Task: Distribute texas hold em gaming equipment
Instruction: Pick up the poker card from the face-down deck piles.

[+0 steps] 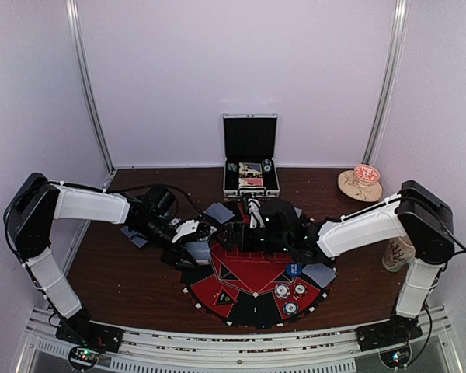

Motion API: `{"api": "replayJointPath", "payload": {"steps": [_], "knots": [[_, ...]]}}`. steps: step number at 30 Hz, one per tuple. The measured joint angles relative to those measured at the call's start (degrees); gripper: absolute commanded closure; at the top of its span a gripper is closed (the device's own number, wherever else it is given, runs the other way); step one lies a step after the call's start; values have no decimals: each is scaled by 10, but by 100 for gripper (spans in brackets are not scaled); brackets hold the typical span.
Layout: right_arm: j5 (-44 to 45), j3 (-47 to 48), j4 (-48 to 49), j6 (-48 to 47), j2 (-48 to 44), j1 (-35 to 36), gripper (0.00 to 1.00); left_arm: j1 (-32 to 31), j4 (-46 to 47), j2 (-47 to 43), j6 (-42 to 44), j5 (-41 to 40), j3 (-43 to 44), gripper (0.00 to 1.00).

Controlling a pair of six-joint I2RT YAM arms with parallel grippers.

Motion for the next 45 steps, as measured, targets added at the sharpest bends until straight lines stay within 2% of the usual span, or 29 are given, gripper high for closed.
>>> {"api": "replayJointPath", "payload": {"steps": [5, 11, 16, 24, 34, 45], "knots": [[-28, -31, 54, 28, 5, 29, 9, 0, 0, 0, 0, 0, 0, 54], [-51, -3, 97, 50, 56, 36, 13, 0, 0, 0, 0, 0, 0, 54], [-63, 37, 94, 55, 106, 36, 18, 0, 0, 0, 0, 0, 0, 55], [-67, 83, 71, 54, 128, 36, 29, 0, 0, 0, 0, 3, 1, 54], [-88, 87, 58, 49, 134, 36, 36, 0, -2, 0, 0, 1, 1, 55], [-86, 88, 42, 35, 133, 35, 52, 0, 1, 0, 0, -5, 1, 55]]}}
